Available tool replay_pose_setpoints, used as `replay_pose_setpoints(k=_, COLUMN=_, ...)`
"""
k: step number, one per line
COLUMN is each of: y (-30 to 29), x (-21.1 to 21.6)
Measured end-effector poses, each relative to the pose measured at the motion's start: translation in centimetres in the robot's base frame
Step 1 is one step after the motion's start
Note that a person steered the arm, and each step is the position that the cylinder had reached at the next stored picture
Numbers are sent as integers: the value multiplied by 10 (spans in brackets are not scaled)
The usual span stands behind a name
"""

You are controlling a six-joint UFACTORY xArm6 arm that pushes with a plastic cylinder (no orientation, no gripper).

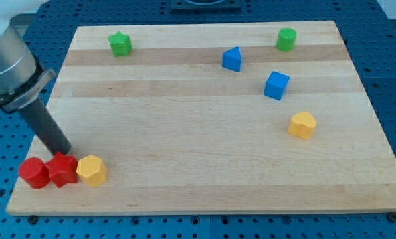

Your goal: Move the heart into the red star

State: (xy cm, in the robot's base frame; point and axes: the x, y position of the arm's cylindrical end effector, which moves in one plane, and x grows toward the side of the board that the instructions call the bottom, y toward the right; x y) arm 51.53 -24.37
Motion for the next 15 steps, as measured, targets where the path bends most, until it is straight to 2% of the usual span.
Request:
replay_pose_setpoints(k=1, y=27, x=-28)
replay_pose_setpoints(k=2, y=96, x=-14)
replay_pose_setpoints(k=4, y=258, x=77)
replay_pose_setpoints(k=5, y=356, x=78)
replay_pose_setpoints(k=7, y=516, x=18)
replay_pose_setpoints(k=8, y=480, x=-24)
replay_pose_setpoints(k=9, y=364, x=-59)
replay_pose_setpoints(k=10, y=269, x=-63)
replay_pose_setpoints(k=11, y=300, x=-62)
replay_pose_setpoints(k=13, y=429, x=-45)
replay_pose_setpoints(k=14, y=388, x=-30)
replay_pose_setpoints(k=15, y=291, x=-39)
